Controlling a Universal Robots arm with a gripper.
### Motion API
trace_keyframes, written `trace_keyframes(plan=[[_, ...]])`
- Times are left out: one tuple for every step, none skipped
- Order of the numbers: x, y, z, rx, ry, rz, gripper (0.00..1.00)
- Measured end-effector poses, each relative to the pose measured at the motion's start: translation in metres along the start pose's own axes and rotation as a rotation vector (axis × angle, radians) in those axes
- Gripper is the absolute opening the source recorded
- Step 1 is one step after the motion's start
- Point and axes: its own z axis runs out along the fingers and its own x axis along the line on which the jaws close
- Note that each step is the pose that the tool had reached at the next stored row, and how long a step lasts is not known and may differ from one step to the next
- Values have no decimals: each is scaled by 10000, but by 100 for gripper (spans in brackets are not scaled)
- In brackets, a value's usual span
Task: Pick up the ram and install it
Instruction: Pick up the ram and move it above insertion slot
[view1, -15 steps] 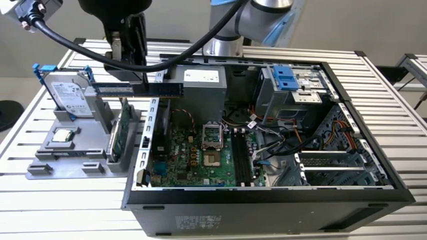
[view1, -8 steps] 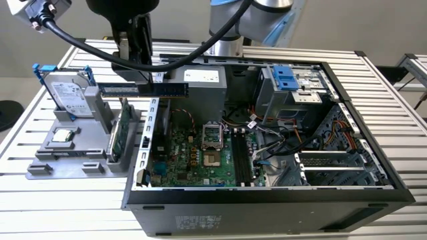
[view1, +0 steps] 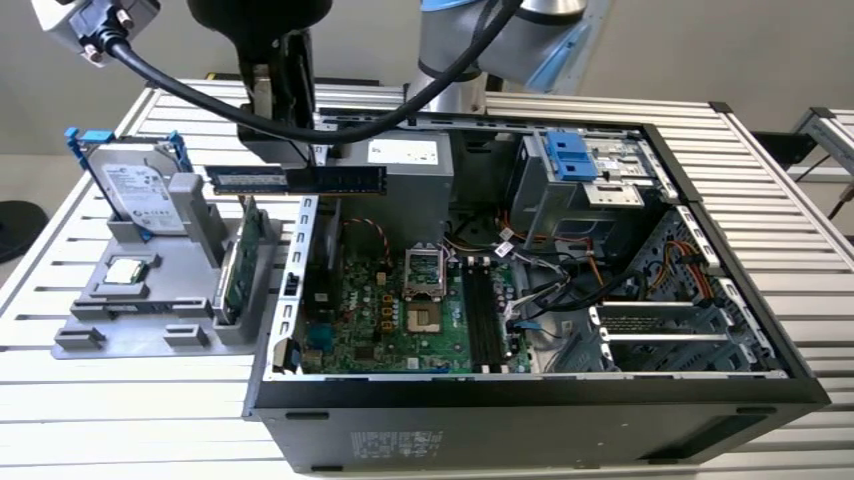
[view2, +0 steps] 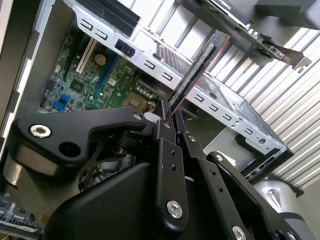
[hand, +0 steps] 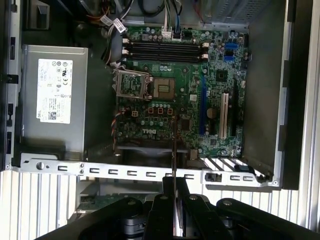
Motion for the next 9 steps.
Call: trace_keyframes(plan=[[0,9,0,0,-1,0,0],[-1,17,1,0,0,0,0],[-1,26,1,0,-1,0,0],[-1,35,2,-1,1,-1,0],[-2,44,1,1,-2,0,0],[-2,52,3,-1,1,0,0],[-2,60,2,1,-1,0,0],[-2,68,3,0,0,0,0],[-3,77,4,-1,1,0,0]])
